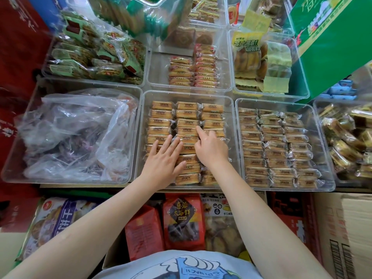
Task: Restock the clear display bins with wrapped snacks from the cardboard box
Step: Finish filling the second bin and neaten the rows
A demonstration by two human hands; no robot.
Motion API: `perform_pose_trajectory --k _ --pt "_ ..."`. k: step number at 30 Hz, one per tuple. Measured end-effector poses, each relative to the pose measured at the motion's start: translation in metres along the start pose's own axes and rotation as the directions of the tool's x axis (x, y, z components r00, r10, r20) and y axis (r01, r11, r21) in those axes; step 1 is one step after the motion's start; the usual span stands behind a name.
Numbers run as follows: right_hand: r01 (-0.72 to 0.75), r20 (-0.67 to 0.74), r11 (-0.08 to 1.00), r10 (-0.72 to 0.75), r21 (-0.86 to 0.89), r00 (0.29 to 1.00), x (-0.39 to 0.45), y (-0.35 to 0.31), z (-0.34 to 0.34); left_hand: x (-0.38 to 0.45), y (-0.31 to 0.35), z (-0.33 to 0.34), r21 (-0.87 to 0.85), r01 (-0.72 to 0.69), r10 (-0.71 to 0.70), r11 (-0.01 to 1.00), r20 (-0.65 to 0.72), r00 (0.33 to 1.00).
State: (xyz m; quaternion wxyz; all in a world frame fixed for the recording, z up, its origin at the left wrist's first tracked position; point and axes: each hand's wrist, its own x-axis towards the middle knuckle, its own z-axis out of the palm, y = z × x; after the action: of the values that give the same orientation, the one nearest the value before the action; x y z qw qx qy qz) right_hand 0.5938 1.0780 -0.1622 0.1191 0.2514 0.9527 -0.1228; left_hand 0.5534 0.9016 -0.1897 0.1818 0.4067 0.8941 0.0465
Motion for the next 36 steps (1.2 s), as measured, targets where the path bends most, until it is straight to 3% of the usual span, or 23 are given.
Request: perform_pose_trajectory --k 9,15,20,27,36 --pt "-0.005 0.093 0.999 0.009 -0.042 0.996 0.000 0.001 -0.011 0.000 0.002 -0.006 0.017 0.012 -0.012 1.000 0.026 1.000" --pt "0.021 -0.020 0.982 -0.017 0.189 1.000 -0.026 0.005 -0.012 0.000 -0.002 -0.014 0.002 -0.028 0.028 1.000 0.069 0.997" --pt "-0.101 0.079 0.985 0.090 0.142 0.993 -0.037 0.003 0.004 -0.032 0.002 -0.009 -0.061 -0.090 0.092 0.994 0.044 0.995" --pt "-0.217 0.099 0.891 0.194 0.399 0.976 -0.041 0.006 0.010 -0.049 0.001 -0.003 -0.023 -0.121 0.121 0.992 -0.007 0.993" --pt "-0.178 0.263 0.954 0.112 0.241 0.958 -0.042 0.003 -0.001 -0.048 0.005 -0.002 0.025 -0.019 0.019 1.000 0.007 1.000"
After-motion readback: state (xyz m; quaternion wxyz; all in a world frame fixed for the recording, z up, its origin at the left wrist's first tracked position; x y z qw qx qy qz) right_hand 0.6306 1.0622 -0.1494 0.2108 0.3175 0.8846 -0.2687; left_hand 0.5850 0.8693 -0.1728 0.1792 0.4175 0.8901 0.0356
